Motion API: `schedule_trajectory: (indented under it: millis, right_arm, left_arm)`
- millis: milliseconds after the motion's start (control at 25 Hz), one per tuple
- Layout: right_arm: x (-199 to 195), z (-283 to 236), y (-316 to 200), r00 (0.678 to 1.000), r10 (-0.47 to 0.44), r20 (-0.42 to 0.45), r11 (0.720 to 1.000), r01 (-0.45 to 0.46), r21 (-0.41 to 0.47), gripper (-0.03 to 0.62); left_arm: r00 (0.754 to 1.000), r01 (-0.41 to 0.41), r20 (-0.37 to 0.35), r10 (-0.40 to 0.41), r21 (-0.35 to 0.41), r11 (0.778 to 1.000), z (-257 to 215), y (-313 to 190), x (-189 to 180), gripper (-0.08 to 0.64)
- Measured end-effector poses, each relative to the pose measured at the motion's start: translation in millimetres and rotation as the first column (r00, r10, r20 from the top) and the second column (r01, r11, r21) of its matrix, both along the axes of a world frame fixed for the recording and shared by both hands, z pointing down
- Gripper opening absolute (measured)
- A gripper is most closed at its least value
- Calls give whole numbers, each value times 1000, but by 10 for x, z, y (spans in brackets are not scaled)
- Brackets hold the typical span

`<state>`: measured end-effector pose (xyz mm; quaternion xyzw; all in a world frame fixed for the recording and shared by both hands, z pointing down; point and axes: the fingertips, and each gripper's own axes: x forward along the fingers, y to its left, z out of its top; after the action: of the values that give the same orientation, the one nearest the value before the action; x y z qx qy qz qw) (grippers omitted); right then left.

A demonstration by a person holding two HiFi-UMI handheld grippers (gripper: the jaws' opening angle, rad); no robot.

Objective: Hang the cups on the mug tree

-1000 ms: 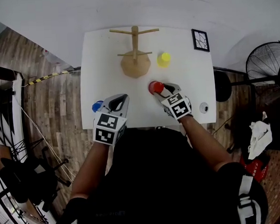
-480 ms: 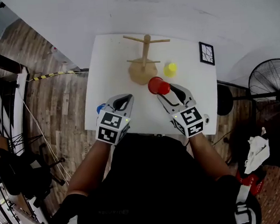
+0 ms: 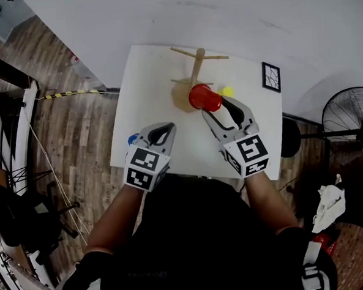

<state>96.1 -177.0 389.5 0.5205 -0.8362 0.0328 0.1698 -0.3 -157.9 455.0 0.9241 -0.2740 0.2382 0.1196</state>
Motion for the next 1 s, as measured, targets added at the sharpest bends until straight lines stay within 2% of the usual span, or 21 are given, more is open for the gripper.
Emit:
schedule_trajectory:
  millis: [320,760,1000]
  right_arm:
    - [-118,171,-250,990,5,-143,1000,-7,-10,212]
    - [-100,386,-419,972,44,-229,996,-60,-61,212]
    - [-61,529,-439,965,31,-262,994,-58,-94,212]
  left_arm:
    - [1000,29,-3,-29,-10,1000,31,10,-106,14]
    - [999,40,-1,-40,-17,999,55,39,-223,14]
    - [999,32,2,-32,-26,999,98,43,-196,14]
